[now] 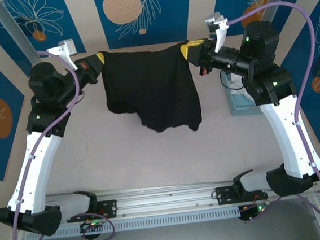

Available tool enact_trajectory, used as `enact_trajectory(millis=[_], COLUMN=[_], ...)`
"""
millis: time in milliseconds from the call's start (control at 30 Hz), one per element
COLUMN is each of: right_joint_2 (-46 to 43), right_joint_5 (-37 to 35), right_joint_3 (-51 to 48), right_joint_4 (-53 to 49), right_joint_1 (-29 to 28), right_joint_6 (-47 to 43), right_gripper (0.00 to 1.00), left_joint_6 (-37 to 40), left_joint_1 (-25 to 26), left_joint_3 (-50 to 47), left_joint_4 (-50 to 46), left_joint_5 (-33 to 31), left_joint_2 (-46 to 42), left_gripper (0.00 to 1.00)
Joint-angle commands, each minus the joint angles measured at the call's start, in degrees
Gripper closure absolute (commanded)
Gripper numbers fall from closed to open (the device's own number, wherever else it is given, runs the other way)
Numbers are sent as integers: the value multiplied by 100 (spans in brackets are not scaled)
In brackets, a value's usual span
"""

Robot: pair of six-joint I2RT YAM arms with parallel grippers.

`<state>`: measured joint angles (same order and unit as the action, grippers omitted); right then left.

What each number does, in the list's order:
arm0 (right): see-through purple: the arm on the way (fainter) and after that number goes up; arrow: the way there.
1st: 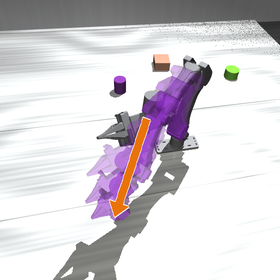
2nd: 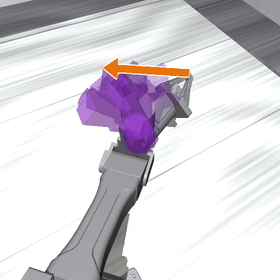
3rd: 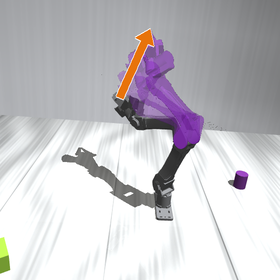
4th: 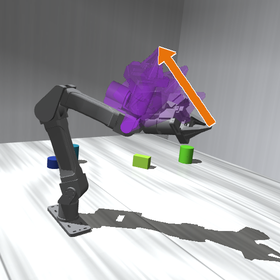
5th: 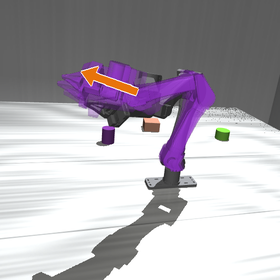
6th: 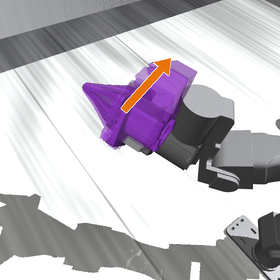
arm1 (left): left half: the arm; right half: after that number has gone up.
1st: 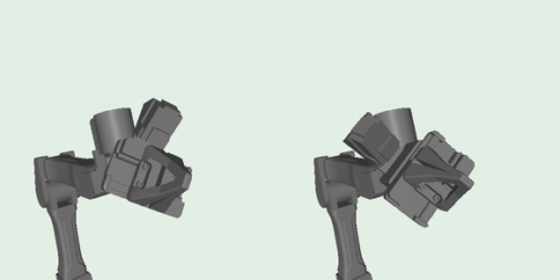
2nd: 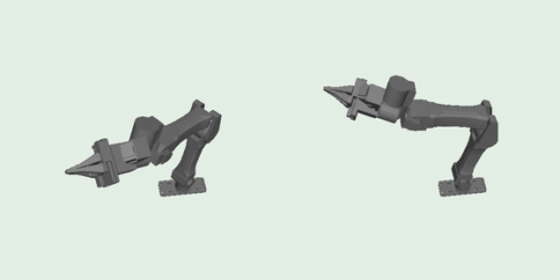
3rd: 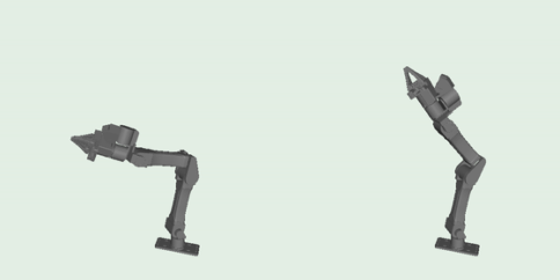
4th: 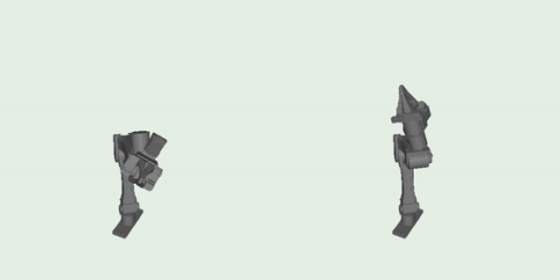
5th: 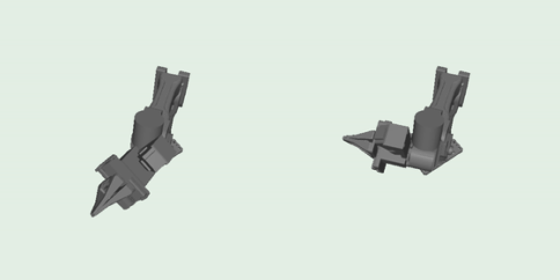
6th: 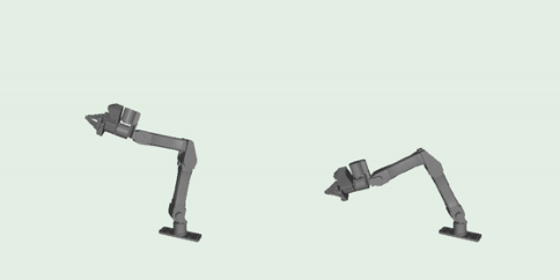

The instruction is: Fold the inside-out t-shirt

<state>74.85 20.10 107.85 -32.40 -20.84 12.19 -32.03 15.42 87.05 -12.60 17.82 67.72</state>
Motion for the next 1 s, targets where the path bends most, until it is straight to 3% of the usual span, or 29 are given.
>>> enact_trajectory(millis=[0, 100, 200, 300, 400, 467, 533, 600, 700, 833, 967], right_joint_2=[-127, -59, 457, 1611, 2820, 3016, 2773, 2491, 2267, 2342, 2392], right_joint_5=[468, 279, -75, -634, -859, -1274, -1425, -1250, -1179, -1825, -2108], right_joint_3=[-319, -943, -1451, -1172, -521, -656, -1367, -2164, -3018, -3508, -3766], right_joint_4=[264, 635, 1020, 731, -95, -394, -261, -129, -66, -213, -136], right_joint_1=[-69, -69, -24, 81, 174, 147, 144, 125, -145, -410, -432], right_joint_6=[231, 591, 993, 1243, 1090, 823, 619, 582, 507, 387, 377], right_gripper=[100, 100, 100, 99, 83, 70, 56, 50, 46, 43, 40], left_joint_6=[400, 203, 488, 1101, 1482, 1436, 1260, 881, 720, 1084, 1203], left_joint_1=[22, 22, 1, -61, -92, -41, 110, 243, 489, 792, 989], left_joint_3=[146, -92, 37, 799, 1450, 631, -957, -2331, -3284, -3245, -2877], left_joint_4=[-203, -143, -322, -1014, -2301, -2291, -1437, -708, -302, -628, -633], left_joint_5=[-482, -480, -1142, -2070, -2664, -2492, -2015, -1346, -540, -734, -599], left_joint_2=[35, 650, 1625, 2892, 3711, 3314, 2385, 1544, 1123, 1528, 2298], left_gripper=[100, 100, 98, 76, 54, 46, 33, 21, 19, 20, 34])
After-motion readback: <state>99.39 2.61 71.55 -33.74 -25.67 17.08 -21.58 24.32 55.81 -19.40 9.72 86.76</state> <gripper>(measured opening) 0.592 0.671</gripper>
